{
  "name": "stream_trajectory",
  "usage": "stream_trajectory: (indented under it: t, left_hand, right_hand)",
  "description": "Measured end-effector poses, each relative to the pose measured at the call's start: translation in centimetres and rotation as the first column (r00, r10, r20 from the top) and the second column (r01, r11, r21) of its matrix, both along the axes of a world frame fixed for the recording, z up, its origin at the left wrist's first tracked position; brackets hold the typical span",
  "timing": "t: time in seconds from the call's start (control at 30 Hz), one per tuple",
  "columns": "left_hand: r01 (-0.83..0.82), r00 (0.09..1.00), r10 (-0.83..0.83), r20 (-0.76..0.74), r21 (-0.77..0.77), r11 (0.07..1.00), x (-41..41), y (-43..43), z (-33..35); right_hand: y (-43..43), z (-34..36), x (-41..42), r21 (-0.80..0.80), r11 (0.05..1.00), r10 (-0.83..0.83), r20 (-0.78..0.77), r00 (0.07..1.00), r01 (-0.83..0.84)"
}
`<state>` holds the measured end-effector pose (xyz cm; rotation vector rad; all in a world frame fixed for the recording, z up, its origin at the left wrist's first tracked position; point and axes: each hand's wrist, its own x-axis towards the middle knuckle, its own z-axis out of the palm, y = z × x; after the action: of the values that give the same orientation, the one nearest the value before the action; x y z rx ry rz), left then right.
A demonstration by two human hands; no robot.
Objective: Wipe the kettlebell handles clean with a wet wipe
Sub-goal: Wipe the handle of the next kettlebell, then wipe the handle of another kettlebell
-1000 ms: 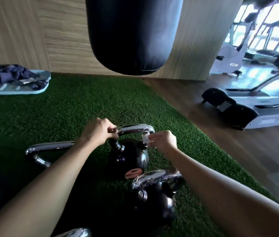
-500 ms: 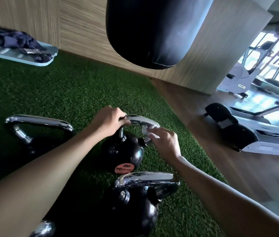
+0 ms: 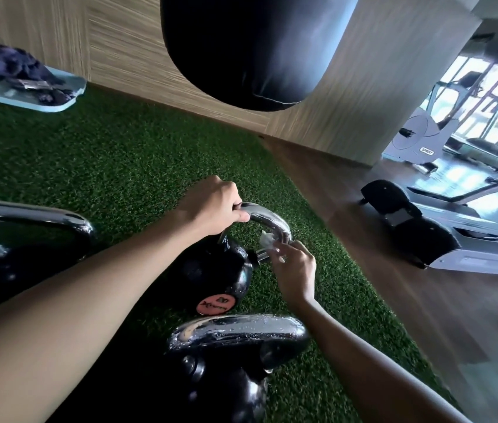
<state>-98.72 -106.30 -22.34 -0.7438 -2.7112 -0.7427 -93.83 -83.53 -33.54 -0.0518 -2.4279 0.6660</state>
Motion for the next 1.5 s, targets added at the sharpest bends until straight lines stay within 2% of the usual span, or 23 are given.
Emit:
stream_trajectory:
  t: [0.17,0.33,0.4,0.5,0.67,0.83,0.93,1.1,1.17,1.23,1.3,1.37,1.43,1.5]
  left_hand:
    - [0.004,1.000,-0.004,-0.004,-0.003,1.000,0.0,0.8,0.1]
    - [0.028,1.000,-0.028,0.000,0.003,1.000,0.0,1.1,0.1]
    - [0.030,0.999,-0.030,0.011,0.012,0.999,0.0,1.1,0.0]
    - [0.028,0.999,-0.028,0.037,0.004,1.000,0.1,1.0,0.2]
    - [0.037,0.997,-0.035,0.075,-0.021,0.999,0.5,-0.2,0.8]
    - [-0.002,0.998,0.007,0.065,-0.074,0.997,2.0,-4.2,0.6]
    - [-0.061,0.993,0.072,0.098,-0.112,0.992,2.9,-8.1,0.1]
    - [-0.202,0.969,0.205,0.142,-0.032,0.979,4.7,-12.1,-1.4]
    - [-0.209,0.964,0.216,0.157,-0.058,0.976,5.8,-10.7,-1.1]
    - [-0.227,0.964,0.243,0.105,-0.143,0.963,7.3,-8.7,0.2]
    - [-0.193,0.973,0.203,0.113,-0.090,0.977,9.7,-7.6,2.2]
    - [-0.042,0.961,0.050,0.273,-0.035,0.999,12.5,-7.5,4.1]
    - [0.128,0.887,-0.079,0.454,-0.078,0.989,15.3,-7.8,5.1]
    - [0.175,0.876,-0.108,0.470,-0.102,0.979,17.3,-7.5,5.2]
  right_hand:
    - [-0.2,-1.8,-0.1,0.010,0.999,0.046,0.121,0.992,-0.047]
    - [0.2,-1.3,-0.3,-0.037,0.997,-0.074,0.012,0.997,0.075]
    - [0.1,-1.4,-0.3,0.007,1.000,-0.013,0.041,0.999,0.013]
    - [-0.3,-1.3,0.1,0.055,0.994,0.084,0.190,0.978,-0.096]
    - [-0.1,2.9,3.3,-0.316,0.946,0.174,0.318,0.932,-0.069]
    - [0.2,6.3,7.4,-0.392,0.897,0.346,0.332,0.878,-0.205]
    - [-0.1,7.8,8.2,-0.436,0.870,0.395,0.342,0.853,-0.229]
    - [-2.9,10.6,8.4,-0.492,0.823,0.466,0.297,0.833,-0.285]
    - [-4.4,11.9,9.0,-0.470,0.815,0.517,0.320,0.794,-0.340]
    - [-4.9,13.2,9.8,-0.357,0.854,0.499,0.355,0.790,-0.379]
    - [-4.4,14.7,10.8,-0.256,0.888,0.456,0.373,0.808,-0.382]
    - [-3.6,16.2,12.1,-0.195,0.901,0.434,0.369,0.822,-0.388]
    - [-3.1,17.1,13.4,-0.118,0.894,0.443,0.378,0.813,-0.432]
    - [-3.1,17.8,14.7,-0.021,0.877,0.443,0.419,0.792,-0.480]
